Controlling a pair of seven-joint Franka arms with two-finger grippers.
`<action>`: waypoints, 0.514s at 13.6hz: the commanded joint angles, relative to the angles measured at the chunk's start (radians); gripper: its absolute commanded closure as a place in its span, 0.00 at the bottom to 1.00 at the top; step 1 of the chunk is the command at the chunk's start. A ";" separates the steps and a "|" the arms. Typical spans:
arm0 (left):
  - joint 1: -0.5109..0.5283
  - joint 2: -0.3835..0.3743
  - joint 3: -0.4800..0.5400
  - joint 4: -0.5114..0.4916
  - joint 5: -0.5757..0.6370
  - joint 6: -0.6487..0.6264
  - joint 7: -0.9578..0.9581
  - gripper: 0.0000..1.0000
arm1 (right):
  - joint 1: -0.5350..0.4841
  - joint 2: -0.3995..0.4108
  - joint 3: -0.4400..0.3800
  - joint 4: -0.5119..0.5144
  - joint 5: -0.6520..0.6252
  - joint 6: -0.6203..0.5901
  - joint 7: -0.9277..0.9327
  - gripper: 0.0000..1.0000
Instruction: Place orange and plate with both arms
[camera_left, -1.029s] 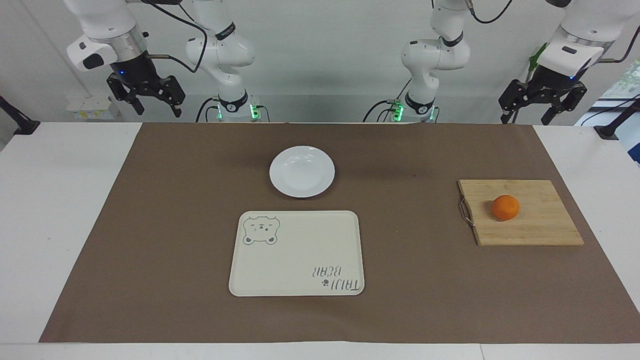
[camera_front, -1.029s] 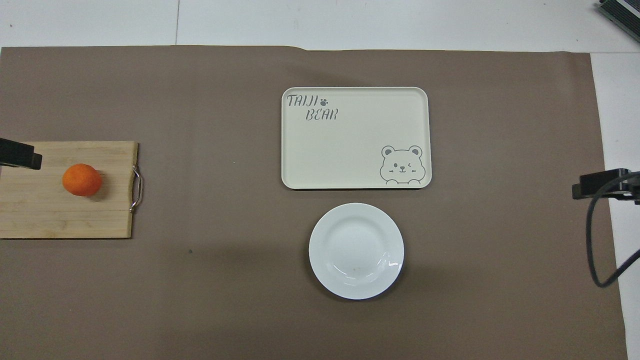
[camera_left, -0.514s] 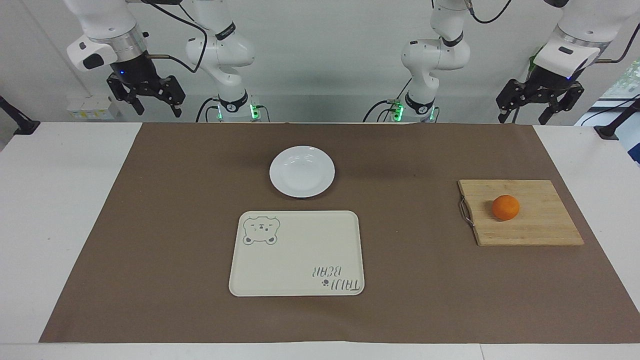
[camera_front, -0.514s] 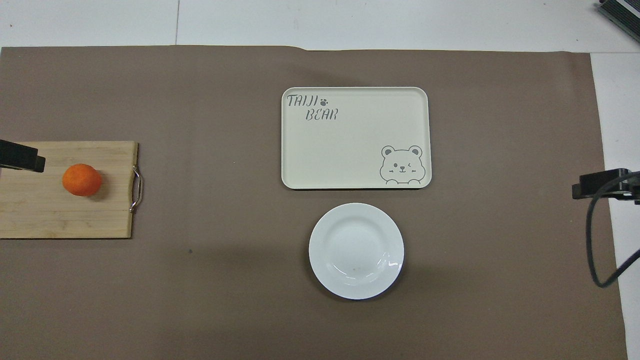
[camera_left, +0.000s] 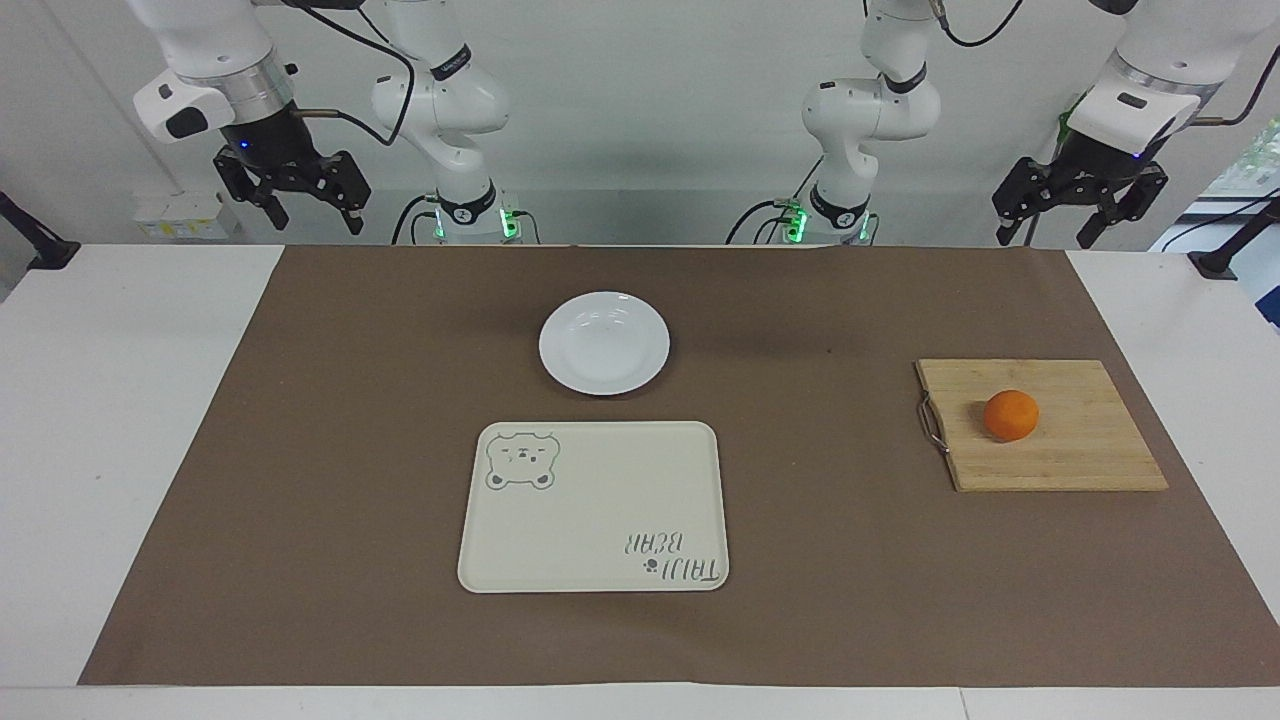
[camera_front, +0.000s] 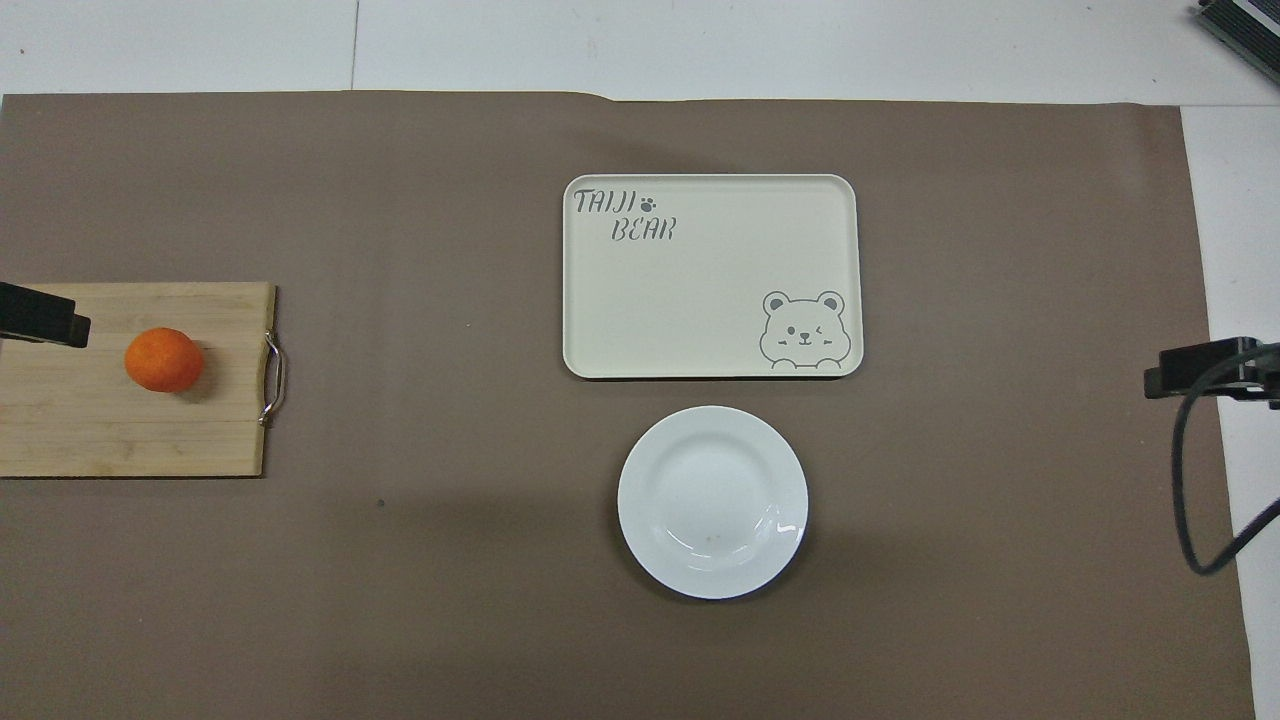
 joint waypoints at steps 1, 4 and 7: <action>-0.001 -0.024 0.001 -0.026 -0.008 -0.008 -0.001 0.00 | -0.004 -0.019 0.002 -0.019 -0.004 0.002 -0.021 0.00; 0.007 -0.038 0.001 -0.050 -0.008 0.009 0.006 0.00 | -0.004 -0.018 0.001 -0.019 -0.004 0.002 -0.021 0.00; 0.010 -0.037 0.007 -0.073 -0.009 0.055 0.009 0.00 | -0.004 -0.019 0.001 -0.019 -0.004 0.002 -0.021 0.00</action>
